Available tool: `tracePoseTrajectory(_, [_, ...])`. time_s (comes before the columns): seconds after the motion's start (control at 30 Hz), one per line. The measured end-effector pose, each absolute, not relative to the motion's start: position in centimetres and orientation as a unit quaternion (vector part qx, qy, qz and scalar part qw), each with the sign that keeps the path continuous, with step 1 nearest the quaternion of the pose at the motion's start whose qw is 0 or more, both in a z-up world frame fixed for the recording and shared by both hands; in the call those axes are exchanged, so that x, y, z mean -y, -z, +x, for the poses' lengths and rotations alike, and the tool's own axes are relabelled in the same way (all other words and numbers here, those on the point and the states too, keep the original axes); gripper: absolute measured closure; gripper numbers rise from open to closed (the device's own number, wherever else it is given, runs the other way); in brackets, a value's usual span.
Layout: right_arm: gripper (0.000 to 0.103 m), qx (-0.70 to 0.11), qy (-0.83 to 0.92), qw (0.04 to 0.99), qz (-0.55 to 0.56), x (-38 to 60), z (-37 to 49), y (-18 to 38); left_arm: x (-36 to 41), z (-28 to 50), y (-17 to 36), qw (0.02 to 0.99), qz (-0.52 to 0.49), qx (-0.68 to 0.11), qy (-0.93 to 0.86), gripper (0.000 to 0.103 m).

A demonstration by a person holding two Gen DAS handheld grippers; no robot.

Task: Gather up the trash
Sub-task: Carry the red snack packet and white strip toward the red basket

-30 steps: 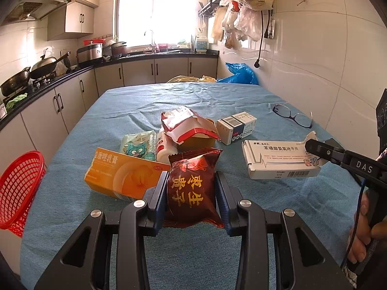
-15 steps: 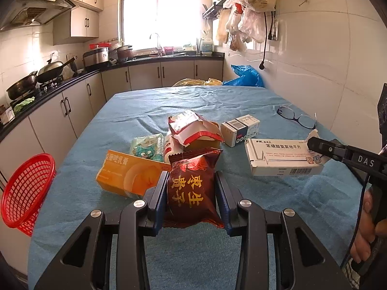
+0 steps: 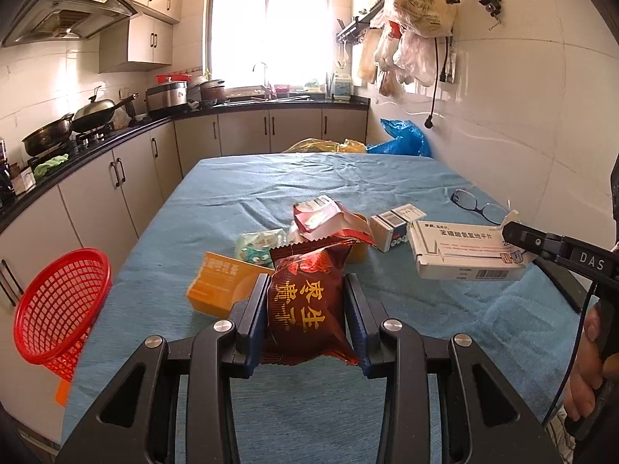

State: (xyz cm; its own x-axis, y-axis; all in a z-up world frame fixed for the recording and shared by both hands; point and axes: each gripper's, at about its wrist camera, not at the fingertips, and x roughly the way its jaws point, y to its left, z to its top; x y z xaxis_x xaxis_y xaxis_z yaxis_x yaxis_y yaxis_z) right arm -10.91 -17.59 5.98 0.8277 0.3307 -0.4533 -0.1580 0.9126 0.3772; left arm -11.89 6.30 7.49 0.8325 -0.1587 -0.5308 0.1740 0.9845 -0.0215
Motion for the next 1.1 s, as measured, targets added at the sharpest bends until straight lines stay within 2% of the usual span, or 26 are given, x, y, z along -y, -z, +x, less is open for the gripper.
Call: tracePoseTrajectory(1.1, [0.096,-0.248,-0.177,0.947,0.105,10.7,-10.8,-8.9,-12.4,-13.1,-8.6,0.965,-0.024,-0.259,0.031,0.067])
